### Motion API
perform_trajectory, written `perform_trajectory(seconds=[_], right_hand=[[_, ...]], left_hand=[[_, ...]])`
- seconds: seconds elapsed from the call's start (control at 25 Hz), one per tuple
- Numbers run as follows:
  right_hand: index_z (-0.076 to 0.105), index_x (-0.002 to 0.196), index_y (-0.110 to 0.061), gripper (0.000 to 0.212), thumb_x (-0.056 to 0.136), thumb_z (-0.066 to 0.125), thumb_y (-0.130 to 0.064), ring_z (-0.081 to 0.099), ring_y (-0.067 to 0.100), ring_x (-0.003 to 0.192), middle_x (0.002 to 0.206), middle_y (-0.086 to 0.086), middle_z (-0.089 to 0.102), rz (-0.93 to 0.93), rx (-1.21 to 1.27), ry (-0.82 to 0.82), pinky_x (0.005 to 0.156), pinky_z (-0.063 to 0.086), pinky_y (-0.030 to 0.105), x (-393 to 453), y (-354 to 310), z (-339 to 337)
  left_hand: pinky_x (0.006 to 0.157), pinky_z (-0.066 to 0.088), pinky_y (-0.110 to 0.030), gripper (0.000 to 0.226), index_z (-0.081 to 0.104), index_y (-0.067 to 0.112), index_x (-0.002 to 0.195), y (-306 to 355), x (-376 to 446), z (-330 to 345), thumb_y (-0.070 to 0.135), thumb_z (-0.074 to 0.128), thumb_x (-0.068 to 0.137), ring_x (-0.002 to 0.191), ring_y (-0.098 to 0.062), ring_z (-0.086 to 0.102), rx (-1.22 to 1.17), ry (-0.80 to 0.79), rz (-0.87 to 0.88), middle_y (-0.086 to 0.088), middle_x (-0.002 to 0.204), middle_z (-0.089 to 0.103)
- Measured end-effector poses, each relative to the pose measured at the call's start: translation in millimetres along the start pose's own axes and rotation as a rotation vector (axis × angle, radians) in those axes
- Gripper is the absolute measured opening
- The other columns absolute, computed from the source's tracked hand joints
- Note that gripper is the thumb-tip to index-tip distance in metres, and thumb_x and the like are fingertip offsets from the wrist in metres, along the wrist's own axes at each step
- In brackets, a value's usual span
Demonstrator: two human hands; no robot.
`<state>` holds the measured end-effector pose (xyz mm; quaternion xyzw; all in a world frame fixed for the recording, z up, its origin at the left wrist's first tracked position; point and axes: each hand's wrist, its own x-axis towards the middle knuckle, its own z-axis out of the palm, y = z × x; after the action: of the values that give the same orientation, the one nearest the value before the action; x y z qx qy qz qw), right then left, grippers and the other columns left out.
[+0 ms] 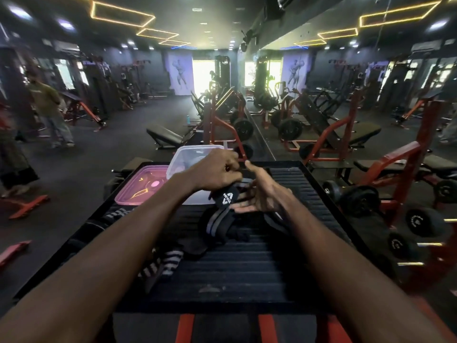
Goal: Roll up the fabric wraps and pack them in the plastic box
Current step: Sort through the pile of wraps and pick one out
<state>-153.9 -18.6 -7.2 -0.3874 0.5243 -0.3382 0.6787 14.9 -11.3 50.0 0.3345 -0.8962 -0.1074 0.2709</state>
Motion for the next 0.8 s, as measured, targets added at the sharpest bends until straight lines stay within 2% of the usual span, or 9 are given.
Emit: perform_trajectory(seconds=[0.08,0.16,0.24,0.32,0.44,0.52,0.6,0.68,0.8], right_hand=[[0.061,0.101,-0.003,0.054,0.092,0.049,-0.054,0.068,0.035,0.077,0.089,0.016,0.061,0.001,-0.108,-0.017,0.072,0.057,0.044,-2.4,6.1,21.2],[0.07,0.07,-0.007,0.036,0.087,0.05,-0.031,0.059,0.024,0.058,0.066,0.007,0.056,-0.014,-0.177,-0.007,0.068,0.055,0.038,-3.3,12.6,37.7],[0.065,0.059,-0.012,0.031,0.083,0.049,-0.025,0.055,0.022,0.056,0.063,0.005,0.053,0.007,-0.157,0.018,0.066,0.055,0.035,-3.0,21.8,45.6],[0.062,0.082,-0.011,0.03,0.087,0.05,-0.037,0.06,0.025,0.061,0.074,0.009,0.06,-0.005,-0.059,0.008,0.067,0.057,0.037,-3.2,28.0,46.5],[0.063,0.124,-0.005,0.073,0.089,0.046,-0.068,0.069,0.041,0.093,0.116,0.025,0.067,-0.055,0.148,-0.097,0.077,0.059,0.055,-0.7,28.1,44.4],[0.065,0.126,-0.003,0.068,0.092,0.052,-0.06,0.065,0.045,0.105,0.124,0.028,0.066,-0.127,0.192,-0.15,0.093,0.052,0.057,-6.2,24.6,47.4],[0.07,0.114,-0.003,0.043,0.096,0.055,-0.039,0.07,0.038,0.097,0.11,0.022,0.073,-0.188,0.139,-0.129,0.095,0.053,0.048,-15.5,24.7,54.3],[0.072,0.107,-0.006,0.027,0.097,0.056,-0.025,0.072,0.03,0.09,0.101,0.016,0.075,-0.197,0.14,-0.076,0.094,0.054,0.043,-15.0,34.3,61.9],[0.065,0.122,-0.001,0.035,0.093,0.063,-0.022,0.071,0.03,0.104,0.113,0.013,0.073,-0.273,-0.138,0.125,0.096,0.056,0.044,-3.0,55.1,64.1]], left_hand=[[0.058,0.039,-0.033,0.033,0.053,0.024,0.042,7.0,-13.1,-6.1,0.028,0.062,0.073,0.054,-0.018,0.049,-0.047,-0.143,-0.104,0.0,0.055,0.056],[0.058,0.039,-0.027,0.039,0.056,0.018,0.041,11.3,-20.6,-10.7,0.025,0.063,0.078,0.046,-0.014,0.045,-0.078,-0.297,-0.22,0.0,0.046,0.055],[0.057,0.043,-0.027,0.042,0.055,0.016,0.041,14.9,-28.7,-13.9,0.016,0.063,0.083,0.045,-0.018,0.049,-0.213,-0.324,-0.311,-0.006,0.045,0.055],[0.052,0.044,-0.026,0.042,0.053,0.014,0.046,10.5,-34.6,-14.3,0.006,0.061,0.087,0.042,-0.018,0.052,-0.372,-0.179,-0.392,-0.001,0.044,0.05],[0.045,0.044,-0.027,0.036,0.047,0.007,0.059,-2.1,-42.3,-5.0,0.014,0.054,0.095,0.044,-0.028,0.054,-0.491,0.087,-0.561,-0.005,0.046,0.044],[0.058,0.048,-0.032,0.037,0.057,0.007,0.069,-21.5,-46.8,11.3,0.027,0.046,0.098,0.06,-0.032,0.06,-0.377,0.191,-0.73,-0.012,0.063,0.055],[0.087,0.049,-0.034,0.058,0.069,0.008,0.103,-42.8,-54.3,29.9,0.054,0.035,0.094,0.093,-0.031,0.064,-0.341,0.145,-0.864,-0.013,0.101,0.067],[0.107,0.042,-0.042,0.086,0.061,0.014,0.131,-65.7,-60.7,47.5,0.077,0.032,0.079,0.116,-0.031,0.06,-0.594,0.111,-0.995,-0.012,0.13,0.062],[0.101,0.048,-0.042,0.08,0.065,0.018,0.122,-63.8,-66.9,57.5,0.078,0.047,0.073,0.104,-0.029,0.066,-0.677,0.06,-1.053,-0.01,0.118,0.068]])
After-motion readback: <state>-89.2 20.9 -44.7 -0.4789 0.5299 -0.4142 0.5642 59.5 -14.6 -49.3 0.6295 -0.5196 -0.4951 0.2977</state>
